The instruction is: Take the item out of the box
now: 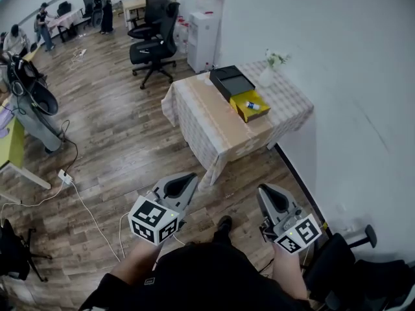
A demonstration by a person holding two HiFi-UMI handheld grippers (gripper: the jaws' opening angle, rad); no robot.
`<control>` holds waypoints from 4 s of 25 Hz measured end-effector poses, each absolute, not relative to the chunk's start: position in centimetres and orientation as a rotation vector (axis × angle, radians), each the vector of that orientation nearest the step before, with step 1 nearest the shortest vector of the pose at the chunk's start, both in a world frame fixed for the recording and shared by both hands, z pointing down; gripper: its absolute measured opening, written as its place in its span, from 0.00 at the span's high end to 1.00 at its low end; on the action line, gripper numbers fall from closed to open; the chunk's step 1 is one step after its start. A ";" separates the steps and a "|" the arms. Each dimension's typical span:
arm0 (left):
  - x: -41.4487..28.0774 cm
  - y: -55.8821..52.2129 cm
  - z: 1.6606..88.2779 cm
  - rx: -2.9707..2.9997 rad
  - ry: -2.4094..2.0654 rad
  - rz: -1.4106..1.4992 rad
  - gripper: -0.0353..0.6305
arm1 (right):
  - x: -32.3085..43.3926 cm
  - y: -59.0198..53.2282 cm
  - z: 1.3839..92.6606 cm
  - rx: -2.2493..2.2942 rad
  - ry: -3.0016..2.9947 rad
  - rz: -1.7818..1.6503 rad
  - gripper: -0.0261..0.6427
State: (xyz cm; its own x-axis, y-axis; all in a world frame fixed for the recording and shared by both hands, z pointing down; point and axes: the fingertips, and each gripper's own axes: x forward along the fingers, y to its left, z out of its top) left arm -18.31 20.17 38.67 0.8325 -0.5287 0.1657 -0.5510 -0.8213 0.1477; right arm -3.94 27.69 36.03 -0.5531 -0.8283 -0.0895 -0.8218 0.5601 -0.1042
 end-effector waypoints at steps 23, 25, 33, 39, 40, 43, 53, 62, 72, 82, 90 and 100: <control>-2.0 5.1 38.5 2.796 -0.895 0.288 0.92 | 11.0 11.0 37.8 -1.220 2.666 -0.251 0.90; -1.2 4.3 38.7 2.789 -0.907 0.288 0.92 | 11.8 10.4 37.8 -1.206 2.669 -0.253 0.90; 2.3 1.7 39.4 2.754 -0.923 0.266 0.92 | 15.2 9.4 37.7 -1.192 2.706 -0.263 0.90; 5.7 0.8 40.1 2.765 -0.861 0.266 0.92 | 17.9 7.9 39.3 -1.230 2.689 -0.335 0.90; 5.9 0.7 40.4 2.761 -0.852 0.275 0.92 | 18.0 7.7 39.6 -1.229 2.686 -0.351 0.90; 5.9 -0.6 41.0 2.753 -0.847 0.287 0.92 | 17.9 6.4 40.4 -1.225 2.692 -0.382 0.90; 4.1 -10.2 42.6 2.738 -0.813 0.257 0.92 | 16.3 -2.8 41.9 -1.266 2.686 -0.436 0.90; 2.7 -20.4 41.2 2.777 -0.747 0.232 0.92 | 13.0 -13.3 40.2 -1.278 2.710 -0.414 0.90; 2.6 -24.5 40.4 2.813 -0.733 0.222 0.92 | 12.8 -17.2 39.8 -1.298 2.722 -0.392 0.90; 5.8 -24.6 41.5 2.754 -0.747 0.230 0.92 | 16.6 -18.6 41.6 -1.397 2.769 -0.371 0.90; 8.0 -24.5 43.2 2.707 -0.748 0.256 0.92 | 20.2 -19.8 45.0 -1.484 2.775 -0.499 0.90; 7.9 -25.6 44.8 2.660 -0.799 0.248 0.92 | 20.7 -22.7 49.7 -1.468 2.955 -0.663 0.90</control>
